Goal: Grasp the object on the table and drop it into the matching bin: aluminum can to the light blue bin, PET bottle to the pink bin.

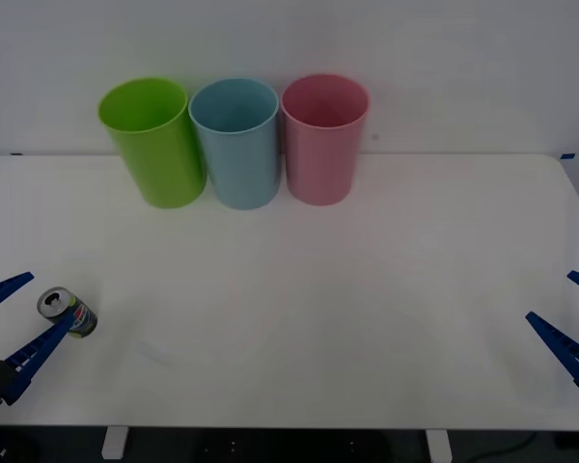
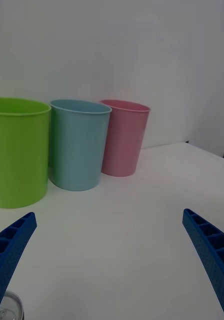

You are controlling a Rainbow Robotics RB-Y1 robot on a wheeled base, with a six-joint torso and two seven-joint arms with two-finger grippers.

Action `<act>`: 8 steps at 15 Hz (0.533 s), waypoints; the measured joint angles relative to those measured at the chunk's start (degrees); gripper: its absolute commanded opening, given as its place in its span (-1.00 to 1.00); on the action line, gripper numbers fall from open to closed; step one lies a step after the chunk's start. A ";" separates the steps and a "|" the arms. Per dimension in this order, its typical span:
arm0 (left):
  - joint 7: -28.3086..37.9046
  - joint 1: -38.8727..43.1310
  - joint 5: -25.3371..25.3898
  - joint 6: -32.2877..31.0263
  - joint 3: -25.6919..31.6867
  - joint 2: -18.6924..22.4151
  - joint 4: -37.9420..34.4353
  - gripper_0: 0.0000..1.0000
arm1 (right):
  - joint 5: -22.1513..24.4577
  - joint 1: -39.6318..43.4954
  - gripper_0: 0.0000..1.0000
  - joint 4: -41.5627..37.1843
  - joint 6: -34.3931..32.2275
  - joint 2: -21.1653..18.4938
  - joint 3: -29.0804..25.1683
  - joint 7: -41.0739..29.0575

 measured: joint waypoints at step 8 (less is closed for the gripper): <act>-0.20 0.24 -0.14 0.04 -0.27 0.89 2.01 1.00 | 0.00 -0.01 1.00 0.00 0.00 0.00 0.00 0.00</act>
